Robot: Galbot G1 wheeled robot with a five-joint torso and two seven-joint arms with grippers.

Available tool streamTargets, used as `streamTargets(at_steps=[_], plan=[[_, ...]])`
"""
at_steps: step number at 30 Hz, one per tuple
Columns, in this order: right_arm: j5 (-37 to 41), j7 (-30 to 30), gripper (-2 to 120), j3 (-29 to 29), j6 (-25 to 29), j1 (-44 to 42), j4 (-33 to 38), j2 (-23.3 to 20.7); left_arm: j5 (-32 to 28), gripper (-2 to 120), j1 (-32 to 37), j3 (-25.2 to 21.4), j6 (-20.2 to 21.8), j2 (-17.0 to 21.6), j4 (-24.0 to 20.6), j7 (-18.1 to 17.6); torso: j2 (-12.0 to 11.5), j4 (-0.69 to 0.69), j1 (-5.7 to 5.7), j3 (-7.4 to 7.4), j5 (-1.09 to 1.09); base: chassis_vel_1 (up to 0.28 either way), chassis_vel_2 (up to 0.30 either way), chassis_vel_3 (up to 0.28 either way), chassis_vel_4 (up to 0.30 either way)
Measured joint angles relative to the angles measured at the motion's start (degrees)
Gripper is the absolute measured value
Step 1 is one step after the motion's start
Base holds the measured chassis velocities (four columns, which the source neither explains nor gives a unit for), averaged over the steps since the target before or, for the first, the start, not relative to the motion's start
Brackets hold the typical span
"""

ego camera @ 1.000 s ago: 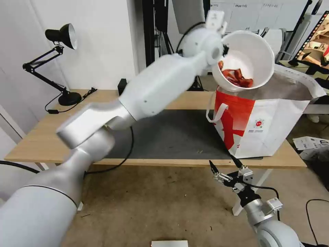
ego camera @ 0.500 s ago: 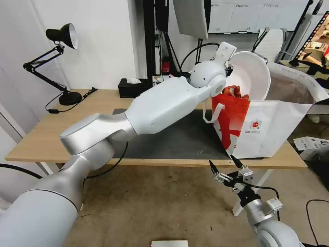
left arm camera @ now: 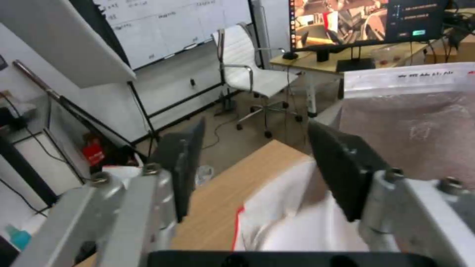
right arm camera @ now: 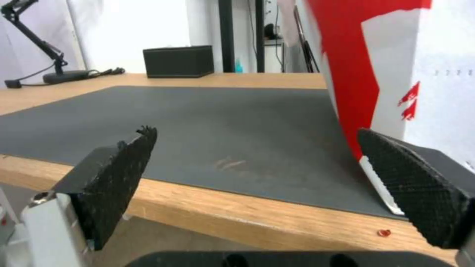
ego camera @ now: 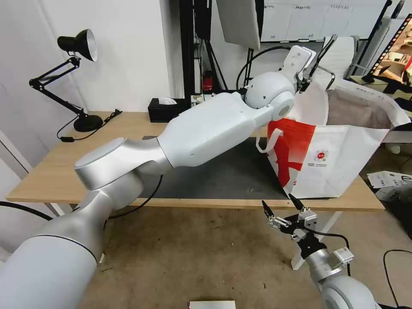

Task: Pick up the trash from the table and place it into the takeout bag.

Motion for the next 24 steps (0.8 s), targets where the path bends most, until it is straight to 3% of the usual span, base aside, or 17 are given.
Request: streamTargets(at_steps=[3,4,6,7,9,10,12,15,17,19,21,22,24], plan=[[0.00,0.00,100,0.00,0.00,0.00,0.00,0.00,-1.08,79,0.39,-0.41,0.04,2.11,-2.19,-0.34,0.00,-0.01,0.00,0.00,0.00,0.000,0.000,0.000,0.000],[0.00,0.00,100,0.00,0.00,0.00,0.00,0.00,-1.08,79,0.39,-0.41,0.04,2.11,-2.19,-0.34,0.00,-0.01,0.00,0.00,0.00,0.000,0.000,0.000,0.000],[0.00,0.00,100,0.00,0.00,0.00,0.00,0.00,-2.46,90,1.69,-0.45,0.08,6.63,-5.98,-0.67,0.00,-0.01,0.00,0.00,0.00,0.000,0.000,0.000,0.000],[0.00,0.00,100,0.00,0.00,0.00,0.00,0.00,-2.46,90,1.69,-0.45,0.08,6.63,-5.98,-0.67,0.00,-0.01,0.00,0.00,0.00,0.000,0.000,0.000,0.000],[0.00,0.00,100,0.00,0.00,0.00,0.00,0.00,-3.61,98,3.33,-0.32,0.16,11.03,-10.25,-1.55,0.00,0.01,0.00,0.00,-0.02,0.000,0.000,0.000,0.000],[0.00,0.00,100,0.00,0.00,0.00,0.00,0.00,-3.61,98,3.33,-0.32,0.16,11.03,-10.25,-1.55,0.00,0.01,0.00,0.00,-0.02,0.000,0.000,0.000,0.000],[0.00,0.00,100,0.00,0.00,0.00,0.00,0.00,-4.76,99,5.59,-0.35,0.21,15.47,-14.68,-2.63,0.00,0.03,0.00,0.00,-0.03,0.000,0.000,0.000,0.000],[0.00,0.00,100,0.00,0.00,0.00,0.00,0.00,-4.82,99,5.70,-0.36,0.21,15.66,-14.89,-2.69,0.00,0.04,0.00,0.00,-0.04,0.000,0.000,0.000,0.000],[0.00,0.00,100,0.00,0.00,0.00,0.00,0.00,-6.44,100,12.70,-3.08,1.00,23.87,-23.00,-4.70,0.01,-0.01,0.00,-0.01,-0.01,0.000,0.000,0.000,0.000],[0.00,0.01,100,0.01,0.01,0.00,-0.01,0.00,-6.49,100,13.57,-3.43,1.12,24.55,-23.55,-4.79,0.01,-0.01,-0.01,0.00,-0.01,0.000,0.000,0.000,0.000],[0.00,0.00,100,0.00,0.00,0.00,-0.01,0.00,-6.39,100,20.16,-7.35,1.33,28.57,-27.50,-5.21,0.01,0.02,-0.01,0.00,-0.01,0.000,0.000,0.000,0.000],[0.00,0.00,100,0.00,0.00,0.00,-0.01,0.00,-6.39,100,20.16,-7.35,1.33,28.57,-27.50,-5.21,0.01,0.02,-0.01,0.00,-0.01,0.000,0.000,0.000,0.000],[0.00,0.00,100,-0.01,0.00,0.00,0.00,-0.01,-5.60,100,26.36,-11.94,1.37,31.60,-30.73,-5.32,0.00,0.02,0.00,0.00,-0.03,0.000,0.000,0.000,0.000]])
